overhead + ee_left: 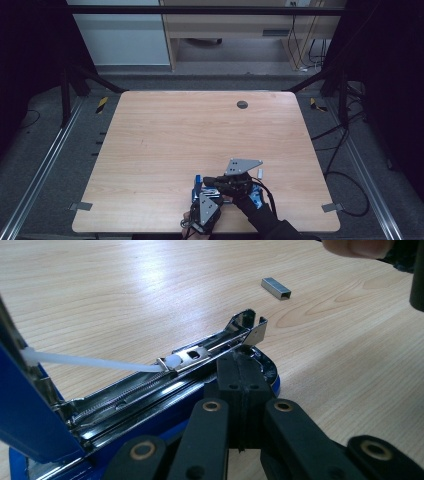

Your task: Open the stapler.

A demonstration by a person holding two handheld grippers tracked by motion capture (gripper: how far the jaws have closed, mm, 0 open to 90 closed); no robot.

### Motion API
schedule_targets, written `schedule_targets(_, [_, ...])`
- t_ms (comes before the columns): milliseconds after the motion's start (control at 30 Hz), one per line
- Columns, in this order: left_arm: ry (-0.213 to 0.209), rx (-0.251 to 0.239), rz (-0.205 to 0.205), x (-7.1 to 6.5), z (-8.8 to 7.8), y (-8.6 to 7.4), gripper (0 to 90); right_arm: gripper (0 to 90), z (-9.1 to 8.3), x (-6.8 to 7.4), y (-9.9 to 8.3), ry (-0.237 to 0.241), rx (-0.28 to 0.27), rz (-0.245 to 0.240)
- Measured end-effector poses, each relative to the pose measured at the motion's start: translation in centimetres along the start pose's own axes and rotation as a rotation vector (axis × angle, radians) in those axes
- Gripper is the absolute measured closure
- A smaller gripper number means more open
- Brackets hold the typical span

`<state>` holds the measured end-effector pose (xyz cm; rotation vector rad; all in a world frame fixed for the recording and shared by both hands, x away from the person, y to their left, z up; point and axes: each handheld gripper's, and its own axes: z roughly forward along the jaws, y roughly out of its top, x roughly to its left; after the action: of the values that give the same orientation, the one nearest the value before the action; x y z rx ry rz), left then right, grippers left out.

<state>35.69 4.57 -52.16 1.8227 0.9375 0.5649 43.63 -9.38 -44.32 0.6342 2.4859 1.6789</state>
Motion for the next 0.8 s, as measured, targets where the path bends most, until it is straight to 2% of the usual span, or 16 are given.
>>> schedule_targets(800, [0.004,-0.001,0.001,0.0,0.0,0.0,89.7,90.0,1.5,0.0,0.4,0.042,0.004,-0.004])
